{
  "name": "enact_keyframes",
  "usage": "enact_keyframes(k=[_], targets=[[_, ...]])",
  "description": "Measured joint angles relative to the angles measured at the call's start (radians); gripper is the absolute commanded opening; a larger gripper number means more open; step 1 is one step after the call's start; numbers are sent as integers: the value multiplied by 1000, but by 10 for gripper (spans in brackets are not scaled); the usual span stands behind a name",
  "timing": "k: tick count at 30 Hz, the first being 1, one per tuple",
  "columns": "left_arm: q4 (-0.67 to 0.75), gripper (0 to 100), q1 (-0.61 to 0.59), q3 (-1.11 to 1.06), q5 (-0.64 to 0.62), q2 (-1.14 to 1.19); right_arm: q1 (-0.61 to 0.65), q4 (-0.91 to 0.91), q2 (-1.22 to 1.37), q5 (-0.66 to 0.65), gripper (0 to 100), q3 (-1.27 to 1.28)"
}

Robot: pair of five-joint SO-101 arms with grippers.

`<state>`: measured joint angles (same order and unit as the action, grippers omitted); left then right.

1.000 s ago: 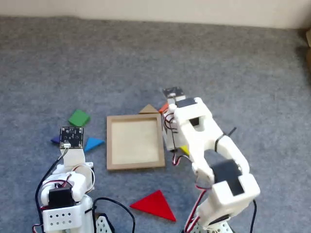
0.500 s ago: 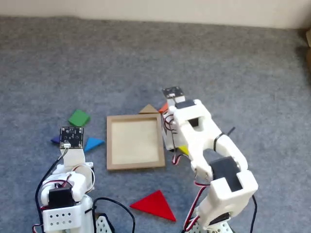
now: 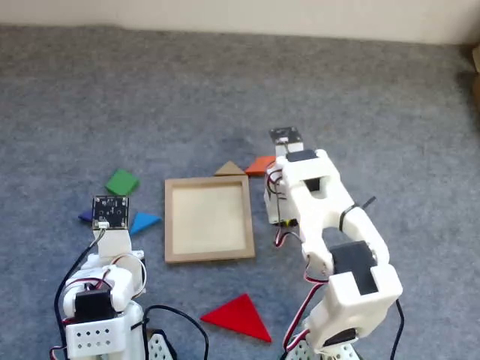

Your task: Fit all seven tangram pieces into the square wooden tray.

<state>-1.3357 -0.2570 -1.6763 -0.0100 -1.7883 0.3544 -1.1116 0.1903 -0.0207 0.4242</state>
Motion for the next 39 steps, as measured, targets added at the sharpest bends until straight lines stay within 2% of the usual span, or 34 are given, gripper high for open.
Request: enact_keyframes(k=[2,8,18,29,39], targets=[[0,13,0,0,0,0,0,0,0,0,53,0],[0,13,0,0,0,0,15,-63,-41,0,221,-37],[0,13,0,0,0,0,41,-98,-123,54,227,-170],[0,13,0,0,0,0,60,-87,216,58,231,-440],[0,13,0,0,0,0,-23,-104,315,60,231,-520]])
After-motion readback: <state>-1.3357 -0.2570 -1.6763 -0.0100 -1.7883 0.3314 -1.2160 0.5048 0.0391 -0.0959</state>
